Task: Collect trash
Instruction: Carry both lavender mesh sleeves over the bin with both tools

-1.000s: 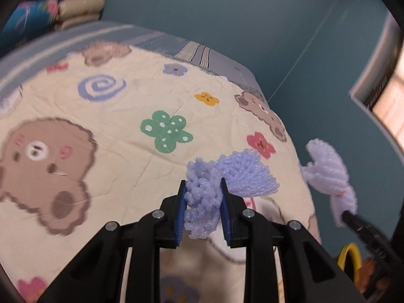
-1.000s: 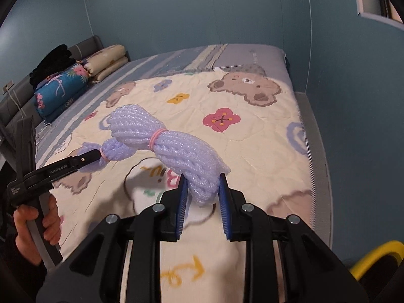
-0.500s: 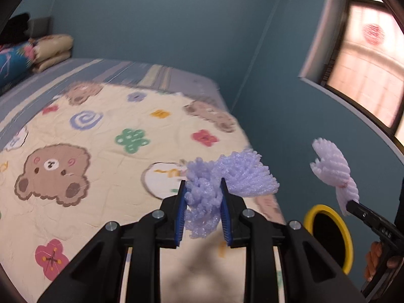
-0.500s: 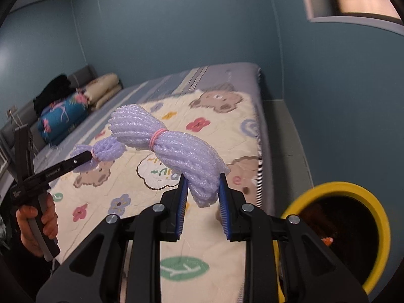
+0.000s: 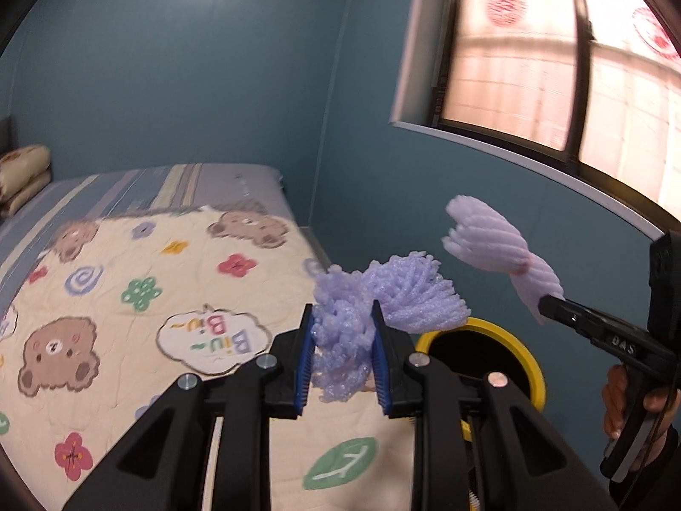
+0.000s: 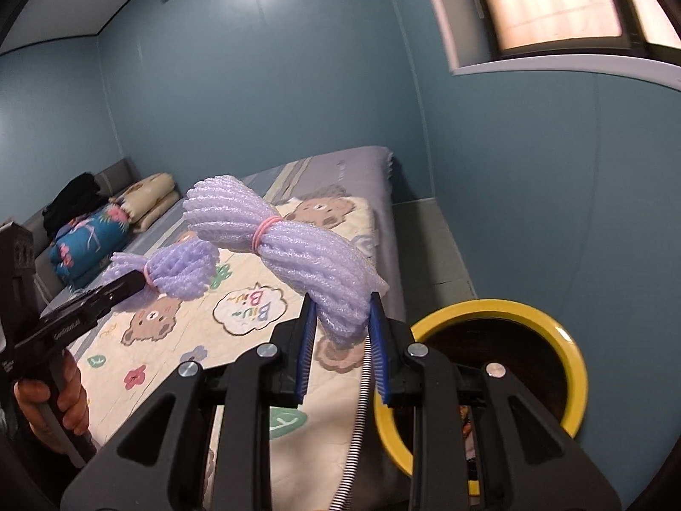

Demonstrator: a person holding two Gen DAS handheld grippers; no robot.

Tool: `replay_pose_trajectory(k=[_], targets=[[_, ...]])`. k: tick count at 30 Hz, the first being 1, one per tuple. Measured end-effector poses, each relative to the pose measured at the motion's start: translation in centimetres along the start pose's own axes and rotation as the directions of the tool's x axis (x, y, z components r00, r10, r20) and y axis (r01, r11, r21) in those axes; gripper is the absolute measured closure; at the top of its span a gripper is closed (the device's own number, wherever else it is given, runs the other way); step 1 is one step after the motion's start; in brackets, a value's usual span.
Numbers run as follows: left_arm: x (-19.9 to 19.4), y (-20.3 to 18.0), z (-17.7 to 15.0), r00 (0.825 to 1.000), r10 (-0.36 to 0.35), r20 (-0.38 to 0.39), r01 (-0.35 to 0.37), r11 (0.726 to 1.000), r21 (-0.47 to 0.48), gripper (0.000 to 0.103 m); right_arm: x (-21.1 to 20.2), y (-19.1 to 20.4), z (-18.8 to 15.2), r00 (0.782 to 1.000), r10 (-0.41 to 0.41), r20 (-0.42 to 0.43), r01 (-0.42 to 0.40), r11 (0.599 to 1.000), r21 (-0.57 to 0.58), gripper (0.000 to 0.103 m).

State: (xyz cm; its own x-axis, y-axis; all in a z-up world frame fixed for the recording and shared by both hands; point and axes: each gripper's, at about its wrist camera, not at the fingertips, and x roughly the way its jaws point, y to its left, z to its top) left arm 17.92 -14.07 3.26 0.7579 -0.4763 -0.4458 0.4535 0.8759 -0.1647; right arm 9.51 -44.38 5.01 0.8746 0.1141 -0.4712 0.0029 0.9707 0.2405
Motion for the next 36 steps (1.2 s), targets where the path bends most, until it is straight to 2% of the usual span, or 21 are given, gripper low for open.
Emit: replay_pose_trajectory(k=[8,15,23,36], targets=[[1.1,-4.9,0.3,0.996,-0.085,-0.022,0.086,0.995,0.051,0.081,-3.0,-3.9,0.0,0.994,-0.103,0.033,0.1,0.992,0.083,0.08],[3.1,-8.4,0.2,0.989,-0.14,-0.051,0.145,0.984,0.108,0.081,-4.0,-6.7,-0.3,0.987,-0.161,0.026,0.157,0.98,0.123,0.079],[5.8,-11.9,0.0,0.979,-0.181,-0.096,0.195,0.967,0.165,0.081,-2.3,-9.3,-0.6,0.982,-0.191,-0.005,0.189,0.967,0.169,0.079],[11.2,-14.4,-1.4,0.955,-0.221,-0.198,0.255,0.953,0.166,0.08,1.8,-13.4,-1.8,0.976,-0.204,-0.072,0.216,0.948,0.234,0.079]])
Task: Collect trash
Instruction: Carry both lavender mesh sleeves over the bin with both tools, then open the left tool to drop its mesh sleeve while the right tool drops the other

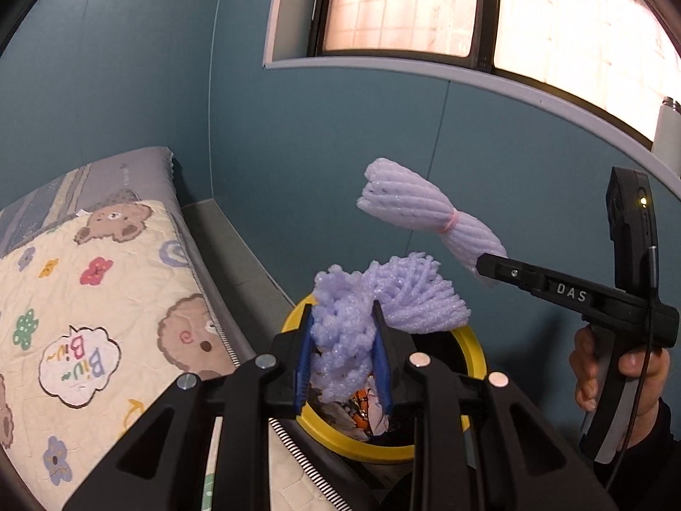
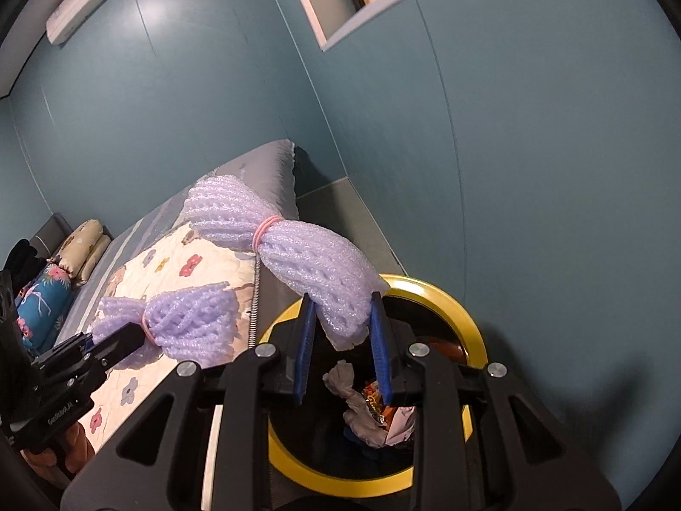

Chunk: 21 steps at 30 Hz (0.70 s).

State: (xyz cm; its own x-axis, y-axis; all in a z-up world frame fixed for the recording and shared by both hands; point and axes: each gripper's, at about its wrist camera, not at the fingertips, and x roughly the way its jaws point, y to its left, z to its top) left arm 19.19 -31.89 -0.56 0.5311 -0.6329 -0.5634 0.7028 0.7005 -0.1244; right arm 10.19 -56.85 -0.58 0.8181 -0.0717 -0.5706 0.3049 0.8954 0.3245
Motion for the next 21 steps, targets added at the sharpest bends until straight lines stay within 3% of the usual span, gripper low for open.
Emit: replay_pose_trajectory(k=[12,17,19,21], targets=[[5.8,0.5,-2.3,0.99,-0.096,-0.099,0.09,0.994,-0.068,0.077,3.4,-1.0,-0.9,0.999,-0.035,-0.042,0.035,0.999,0.01,0.074],[6.5,1.3,-2.5,0.988,-0.115,-0.107,0.102,0.987,-0.124,0.053,3.4,-0.8,-0.8,0.997,-0.073,-0.027,0.072,0.997,-0.004,0.068],[6.3,1.8,-2.6,0.988,-0.116,-0.099,0.1,0.983,-0.152,0.042,3.0,-0.7,-0.7,0.996,-0.083,-0.012,0.083,0.997,0.0,0.056],[6.0,2.2,-2.5,0.99,-0.11,-0.087,0.095,0.983,-0.159,0.038,2.7,-0.7,-0.5,0.996,-0.089,-0.003,0.089,0.996,0.004,0.052]])
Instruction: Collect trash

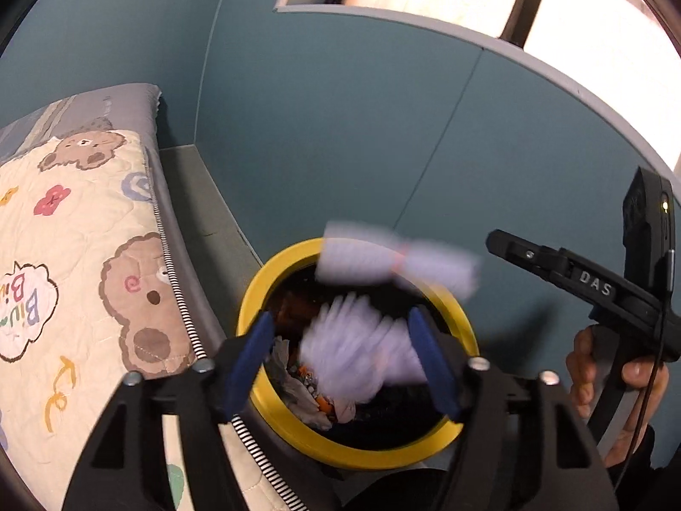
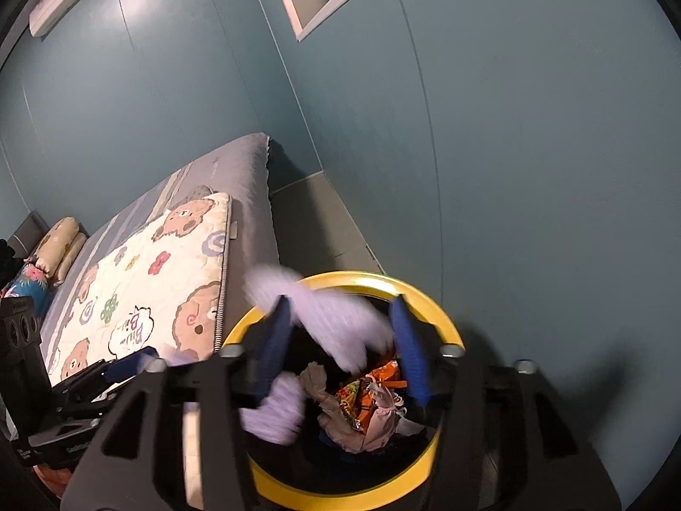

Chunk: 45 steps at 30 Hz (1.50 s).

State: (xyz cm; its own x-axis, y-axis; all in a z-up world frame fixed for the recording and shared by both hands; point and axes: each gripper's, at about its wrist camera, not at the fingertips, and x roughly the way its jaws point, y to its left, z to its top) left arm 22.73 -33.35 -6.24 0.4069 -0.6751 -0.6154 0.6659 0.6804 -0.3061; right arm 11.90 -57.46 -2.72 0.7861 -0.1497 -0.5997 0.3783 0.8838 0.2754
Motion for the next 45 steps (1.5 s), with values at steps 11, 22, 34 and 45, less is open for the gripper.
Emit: replay_pose_trajectory(k=[11,22,34,45], targets=[[-5.9,3.5,-0.9,0.994,0.07,0.082,-0.063,0.994,-0.086,0.036,-1.5,2.7,0.1,1.0,0.029,0.013,-0.029,0.999,-0.015,0.052],[-15.7,10.8,-6.5,0.953,0.271,0.133,-0.237,0.945,-0.225,0.036,-0.5,14.2,-4.0,0.977,0.178,-0.115,-0.196,0.967,-0.166,0.052],[-25.7,16.0,-12.3,0.836,0.499,0.231,-0.401,0.84,-0.365,0.008,-1.4,26.1,-9.4,0.968,0.22,-0.12,-0.245,0.929,-0.277,0.008],[-32.3,11.0,-14.2,0.64,0.641,0.424,-0.54,0.768,-0.345,0.008,-9.5,29.2,-10.4,0.936,0.259,0.239,-0.168,0.924,-0.345,0.008]])
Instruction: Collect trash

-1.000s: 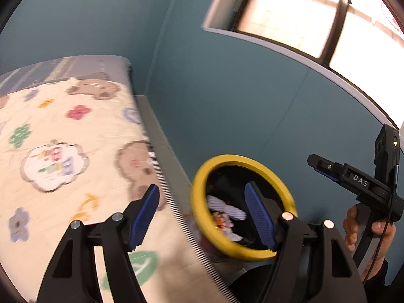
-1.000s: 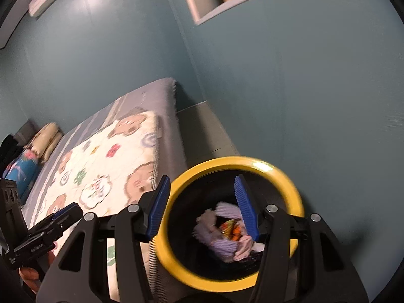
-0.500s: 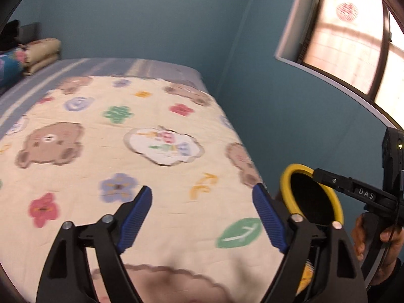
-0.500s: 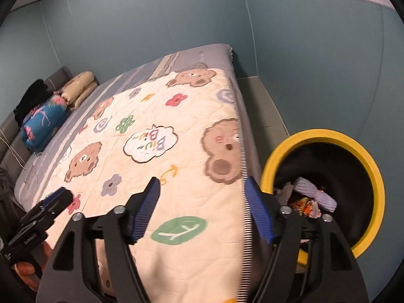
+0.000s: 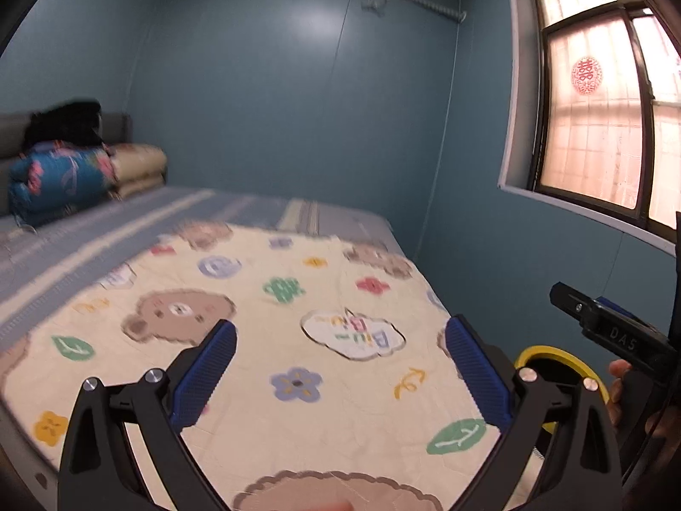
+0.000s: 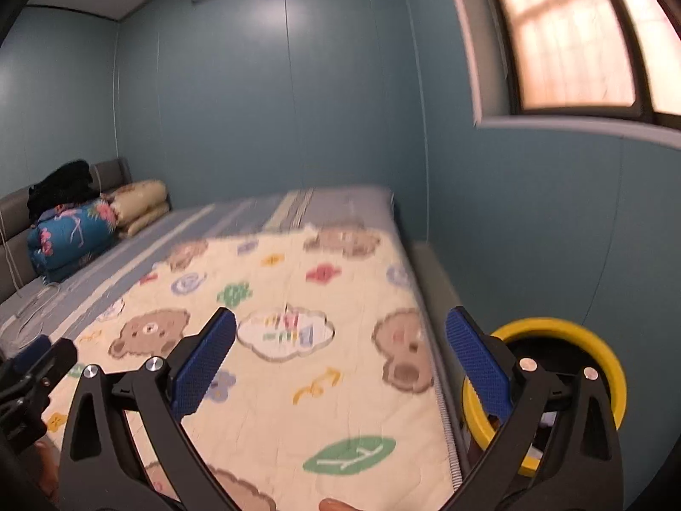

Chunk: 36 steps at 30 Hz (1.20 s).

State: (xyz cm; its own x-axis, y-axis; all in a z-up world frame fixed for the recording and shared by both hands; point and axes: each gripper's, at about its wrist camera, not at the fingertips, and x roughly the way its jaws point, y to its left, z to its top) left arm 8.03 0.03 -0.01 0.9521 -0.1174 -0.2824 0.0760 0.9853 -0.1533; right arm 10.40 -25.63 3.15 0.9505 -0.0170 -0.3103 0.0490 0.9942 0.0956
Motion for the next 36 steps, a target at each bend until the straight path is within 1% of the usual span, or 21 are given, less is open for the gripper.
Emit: replay_pose_trajectory(k=[4,6,8,12,19,22,36], targets=[[-2.6,-1.1,-0.4,0.997,0.055,0.06,-0.058,0.997,0.048,0.008,-1.7,0.5,-0.8,0.998,-0.018,0.066,0.02,1.0,-0.017,0.008],[-3.3,-1.2,-0.6,0.995,0.067,0.07,-0.071,0.996,0.047,0.008,-2.3,0.7,-1.2,0.995,-0.023,0.094,0.026,0.999,-0.037,0.008],[-3.5,-1.2,-0.7,0.996,0.063,0.064,-0.065,0.997,0.039,0.008,-2.9,0.7,-1.6,0.993,-0.015,0.113,0.019,0.999,-0.037,0.008],[-3.7,-1.0,-0.8,0.996,0.067,0.051,-0.068,0.997,0.021,0.008,-3.0,0.3,-2.3,0.996,0.013,0.085,-0.012,1.0,-0.017,0.008],[-3.5,-0.4,-1.1,0.995,0.091,0.04,-0.091,0.996,-0.002,0.008,-2.6,0.5,-3.7,0.997,0.028,0.068,-0.026,0.999,-0.037,0.008],[-3.4,-0.2,-1.2,0.995,0.088,0.038,-0.088,0.996,-0.01,0.008,-2.1,0.5,-4.1,0.998,0.039,0.051,-0.037,0.999,-0.039,0.008],[-2.9,0.2,-1.2,0.995,0.09,0.029,-0.09,0.996,-0.024,0.008,-1.7,0.2,-4.3,0.998,0.047,0.045,-0.045,0.998,-0.032,0.008]])
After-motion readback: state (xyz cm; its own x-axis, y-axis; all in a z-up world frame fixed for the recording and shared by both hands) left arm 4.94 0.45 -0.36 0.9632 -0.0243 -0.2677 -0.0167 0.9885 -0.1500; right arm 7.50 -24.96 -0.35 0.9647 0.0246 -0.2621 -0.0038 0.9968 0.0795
